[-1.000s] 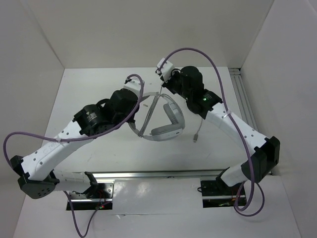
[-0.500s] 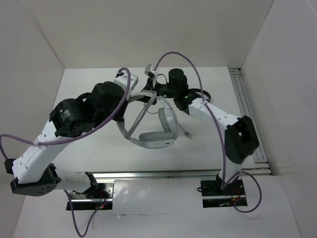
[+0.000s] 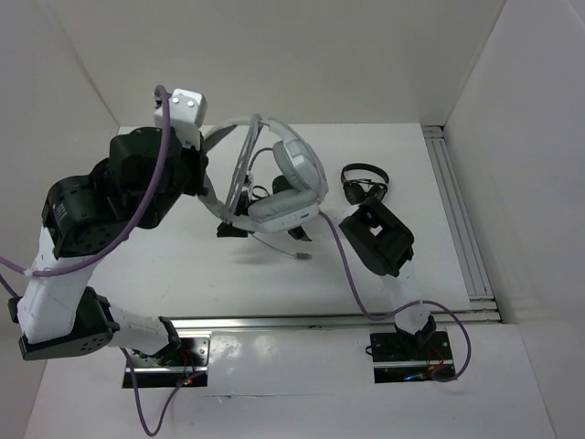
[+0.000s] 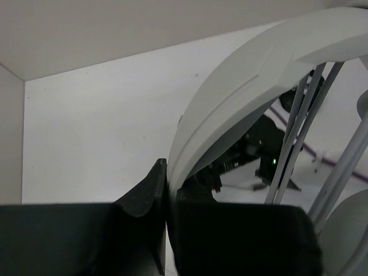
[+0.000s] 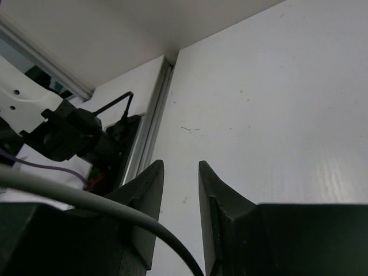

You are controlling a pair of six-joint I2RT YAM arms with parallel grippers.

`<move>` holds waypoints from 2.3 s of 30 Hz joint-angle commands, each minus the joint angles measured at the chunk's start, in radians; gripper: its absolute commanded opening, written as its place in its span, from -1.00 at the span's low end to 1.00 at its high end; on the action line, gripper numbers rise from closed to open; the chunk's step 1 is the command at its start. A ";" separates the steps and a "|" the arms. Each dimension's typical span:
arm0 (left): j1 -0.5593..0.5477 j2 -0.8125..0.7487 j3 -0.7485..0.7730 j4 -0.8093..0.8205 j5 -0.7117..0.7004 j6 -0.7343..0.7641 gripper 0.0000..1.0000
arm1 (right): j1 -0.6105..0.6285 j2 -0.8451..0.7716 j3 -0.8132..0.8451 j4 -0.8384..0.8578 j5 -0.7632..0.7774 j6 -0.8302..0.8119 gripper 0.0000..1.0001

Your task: Wrap the headphones

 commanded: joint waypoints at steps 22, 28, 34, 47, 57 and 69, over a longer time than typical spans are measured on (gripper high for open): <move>0.482 0.097 0.085 0.220 0.121 -0.096 -1.00 | 0.073 0.087 -0.334 0.474 0.008 0.162 -0.52; 0.589 0.141 0.002 0.259 0.133 -0.162 -1.00 | 0.094 -0.028 -0.482 0.445 0.051 0.097 -1.00; 0.695 0.256 -0.024 0.285 0.055 -0.237 -1.00 | 0.201 -0.280 -0.599 0.100 0.161 -0.108 -1.00; 0.726 0.441 -0.276 0.268 -0.016 -0.352 -1.00 | 0.438 -0.740 -0.367 -0.802 0.472 -0.453 -1.00; 0.516 0.318 -0.669 0.371 0.075 -0.150 -1.00 | 0.427 -0.904 -0.003 -1.316 1.212 -0.783 -1.00; 0.229 0.074 -0.928 0.369 0.143 -0.124 -1.00 | 0.211 -0.987 0.099 -1.242 1.369 -0.920 -1.00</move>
